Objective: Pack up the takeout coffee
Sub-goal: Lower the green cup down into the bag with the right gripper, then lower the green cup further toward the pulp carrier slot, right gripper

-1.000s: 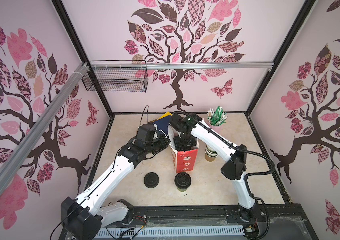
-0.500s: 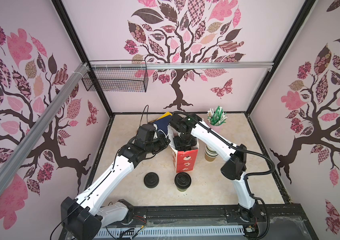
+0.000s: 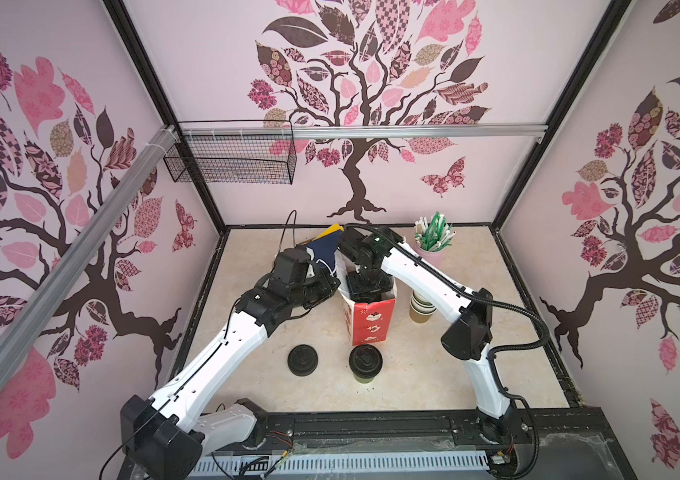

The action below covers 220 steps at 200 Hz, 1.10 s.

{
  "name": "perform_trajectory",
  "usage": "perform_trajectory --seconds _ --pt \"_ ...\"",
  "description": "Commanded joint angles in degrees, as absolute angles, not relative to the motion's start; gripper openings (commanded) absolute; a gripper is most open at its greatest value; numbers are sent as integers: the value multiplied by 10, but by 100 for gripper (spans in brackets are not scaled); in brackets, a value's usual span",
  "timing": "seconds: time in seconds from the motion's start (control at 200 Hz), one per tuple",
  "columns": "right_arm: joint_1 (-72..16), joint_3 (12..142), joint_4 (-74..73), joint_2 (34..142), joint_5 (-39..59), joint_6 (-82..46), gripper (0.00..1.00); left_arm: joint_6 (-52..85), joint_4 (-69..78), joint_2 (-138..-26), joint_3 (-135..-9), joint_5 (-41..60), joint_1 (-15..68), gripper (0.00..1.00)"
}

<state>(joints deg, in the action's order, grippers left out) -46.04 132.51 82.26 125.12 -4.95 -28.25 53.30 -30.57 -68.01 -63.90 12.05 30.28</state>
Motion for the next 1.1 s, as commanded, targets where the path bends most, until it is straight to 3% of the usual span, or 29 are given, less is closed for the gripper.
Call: perform_trajectory --seconds 0.0,0.38,0.835,1.095 --pt "-462 1371 845 1275 -57 -281 64 521 -314 -674 -622 122 306 0" --pt "-462 1312 844 1200 -17 -294 64 519 -311 -678 -624 120 306 0" --pt "-462 1286 846 1162 -35 -302 63 518 -313 -678 -627 119 305 0" --pt "-462 1292 843 1191 -27 -292 63 516 -316 -679 -630 117 305 0"
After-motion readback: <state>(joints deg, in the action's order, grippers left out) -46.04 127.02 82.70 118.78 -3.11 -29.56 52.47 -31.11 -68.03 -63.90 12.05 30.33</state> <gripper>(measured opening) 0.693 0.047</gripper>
